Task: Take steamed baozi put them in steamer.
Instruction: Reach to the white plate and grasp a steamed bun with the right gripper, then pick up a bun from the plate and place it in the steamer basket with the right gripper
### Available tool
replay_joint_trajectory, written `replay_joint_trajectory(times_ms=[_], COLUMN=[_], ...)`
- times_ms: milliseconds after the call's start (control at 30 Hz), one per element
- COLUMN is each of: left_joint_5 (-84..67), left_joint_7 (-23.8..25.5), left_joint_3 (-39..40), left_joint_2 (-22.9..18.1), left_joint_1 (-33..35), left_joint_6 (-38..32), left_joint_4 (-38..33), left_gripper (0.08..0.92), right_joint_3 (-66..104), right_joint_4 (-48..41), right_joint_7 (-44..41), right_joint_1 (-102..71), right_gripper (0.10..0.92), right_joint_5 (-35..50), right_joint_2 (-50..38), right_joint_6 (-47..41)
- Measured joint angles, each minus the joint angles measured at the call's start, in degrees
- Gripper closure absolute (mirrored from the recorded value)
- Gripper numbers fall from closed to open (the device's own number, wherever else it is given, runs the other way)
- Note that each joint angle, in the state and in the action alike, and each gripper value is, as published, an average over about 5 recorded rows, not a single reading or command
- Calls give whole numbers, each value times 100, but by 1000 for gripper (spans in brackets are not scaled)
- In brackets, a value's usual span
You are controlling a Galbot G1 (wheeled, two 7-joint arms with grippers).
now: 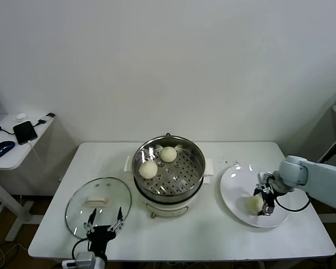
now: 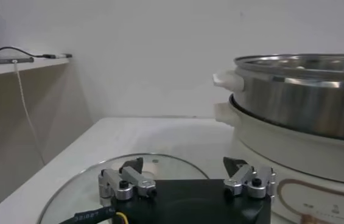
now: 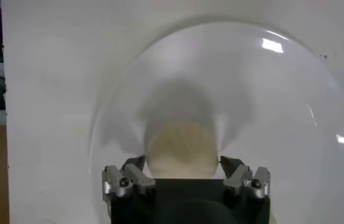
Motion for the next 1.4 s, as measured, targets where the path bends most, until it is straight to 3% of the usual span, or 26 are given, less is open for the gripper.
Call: replay_joint_trajectory(times_ms=[167,600,967,1400], left_joint_5=[49,139,137,113], left_joint_7=[2,7,15,13], left_joint_3=[45,82,28,-14], left_joint_2=[-17,-3,67,56], left_joint_1=[-1,82,95,77], left_joint_6=[-3,-39,-8,-17], left_joint_4=[-6,-67,-120,-46], left_gripper=[177,177,177,177], right_joint_3=[45,-290,-720,-763], right_joint_4=[10,-65,175,135], right_joint_7=[-83,-759,-1447,-1554], right_joint_1=[35,1315,3194,3079], right_gripper=[336,347,347,347], right_joint_5=[-54,45,667,-258], right_joint_2=[10,331,1711,3419], right_joint_6=[73,877,2513,4316])
